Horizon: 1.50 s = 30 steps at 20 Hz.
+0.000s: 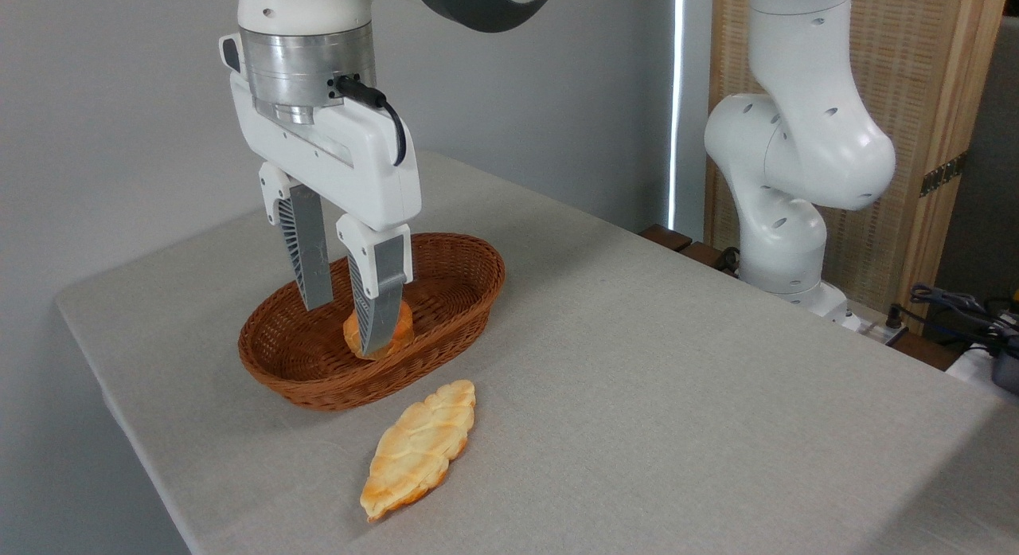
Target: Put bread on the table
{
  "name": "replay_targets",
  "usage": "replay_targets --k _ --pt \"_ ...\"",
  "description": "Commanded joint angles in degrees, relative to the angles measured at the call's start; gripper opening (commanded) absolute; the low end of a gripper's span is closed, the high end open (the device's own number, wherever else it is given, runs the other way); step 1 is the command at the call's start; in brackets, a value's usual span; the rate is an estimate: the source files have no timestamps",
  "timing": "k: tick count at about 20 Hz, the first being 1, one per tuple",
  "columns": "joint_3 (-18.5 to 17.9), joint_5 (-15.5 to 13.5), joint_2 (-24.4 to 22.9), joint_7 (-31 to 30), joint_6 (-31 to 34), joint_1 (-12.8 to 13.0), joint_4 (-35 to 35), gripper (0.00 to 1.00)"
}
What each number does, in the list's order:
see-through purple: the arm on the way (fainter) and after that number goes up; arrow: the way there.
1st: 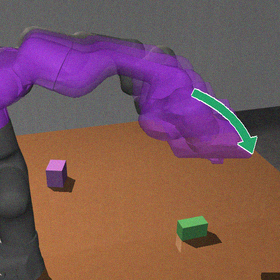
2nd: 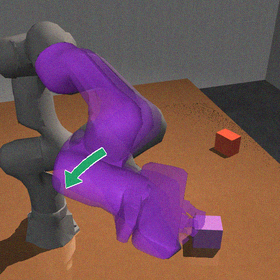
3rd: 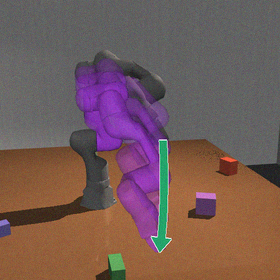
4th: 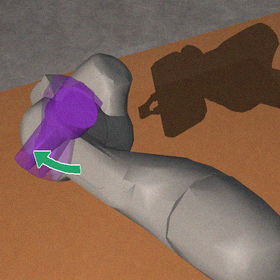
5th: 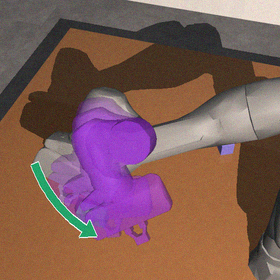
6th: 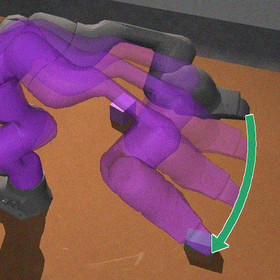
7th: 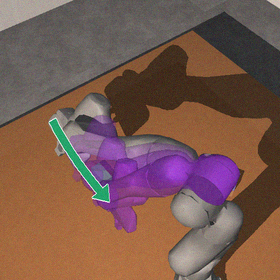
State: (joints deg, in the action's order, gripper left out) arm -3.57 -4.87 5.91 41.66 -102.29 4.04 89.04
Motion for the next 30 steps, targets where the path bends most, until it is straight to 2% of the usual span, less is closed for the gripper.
replay_targets --k 1,23,27,30 --pt "-0.73 -0.14 -0.28 -0.61 0.07 -0.17 -0.09 1.00" --pt "-0.64 -0.05 -0.19 0.18 0.16 -0.17 -0.01 1.00" --pt "0.14 0.04 -0.19 0.17 2.70 0.18 -0.01 1.00" --pt "2.86 0.13 0.16 0.18 3.06 0.18 0.17 1.00"
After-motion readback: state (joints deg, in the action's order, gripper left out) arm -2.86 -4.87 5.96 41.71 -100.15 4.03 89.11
